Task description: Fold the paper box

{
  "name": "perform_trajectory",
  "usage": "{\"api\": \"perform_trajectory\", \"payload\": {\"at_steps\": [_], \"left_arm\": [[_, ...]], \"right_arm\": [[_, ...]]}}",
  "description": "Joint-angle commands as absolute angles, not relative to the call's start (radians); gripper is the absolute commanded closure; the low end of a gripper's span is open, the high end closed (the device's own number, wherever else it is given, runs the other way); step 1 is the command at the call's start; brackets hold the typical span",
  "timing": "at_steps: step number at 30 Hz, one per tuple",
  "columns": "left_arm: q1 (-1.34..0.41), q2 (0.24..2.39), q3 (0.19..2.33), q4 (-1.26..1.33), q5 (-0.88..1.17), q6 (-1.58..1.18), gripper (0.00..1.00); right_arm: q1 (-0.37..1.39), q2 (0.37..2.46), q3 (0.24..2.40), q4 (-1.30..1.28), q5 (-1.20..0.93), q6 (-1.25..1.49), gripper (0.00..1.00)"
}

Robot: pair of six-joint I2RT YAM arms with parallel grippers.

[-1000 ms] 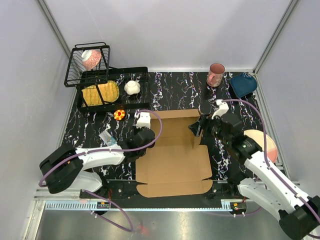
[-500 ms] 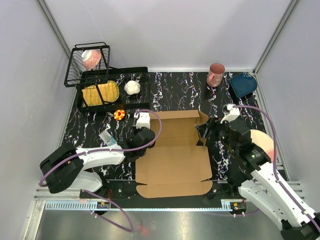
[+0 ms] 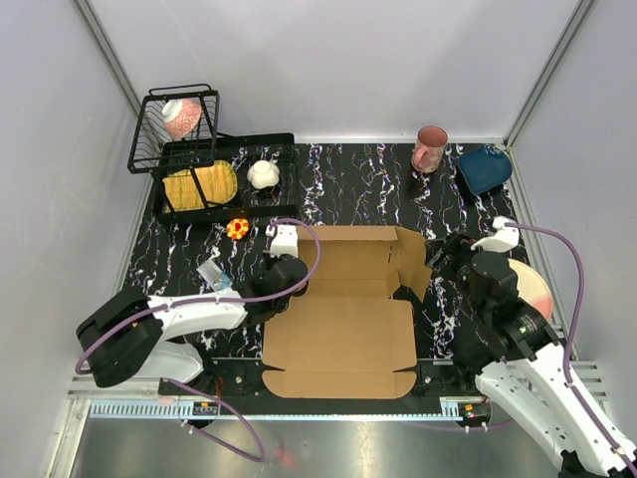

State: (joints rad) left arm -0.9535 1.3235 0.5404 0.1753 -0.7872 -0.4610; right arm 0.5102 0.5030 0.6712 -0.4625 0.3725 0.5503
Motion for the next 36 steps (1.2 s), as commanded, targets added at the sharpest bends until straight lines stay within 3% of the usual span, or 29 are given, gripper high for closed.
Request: {"api": "perform_trajectory", "payload": {"at_steps": [1,8,15,21,28,36], "left_arm": [[-0.951,1.287,0.528,0.192,-0.781,-0.457,1.0],[-0.95,1.243,0.491,0.216,-0.793,-0.457,1.0],[-0.948,1.229,0.48,0.222,-0.798,-0.454,1.0],[-0.95,1.233,0.483,0.221,-0.796,-0.454,1.0],[-0.948,1.249,0.495,0.215,-0.79,-0.453,1.0],[-0.95,1.25,0.508,0.207,-0.775,-0.445,1.0]], "right_arm": [[0.511,0.55,0.692,-0.577,0.58,0.661,0.3],[0.457,0.612,0.657,-0.597,0.612,0.735,0.42],[0.416,0.67,0.583,-0.464,0.36,0.669,0.52],[0.416,0.64,0.482,-0.281,0.063,0.609,0.52],[0.414,0.689,0.469,-0.212,-0.066,0.56,0.5],[0.416,0.782,0.463,-0.117,-0.181,0.532,0.37]]}}
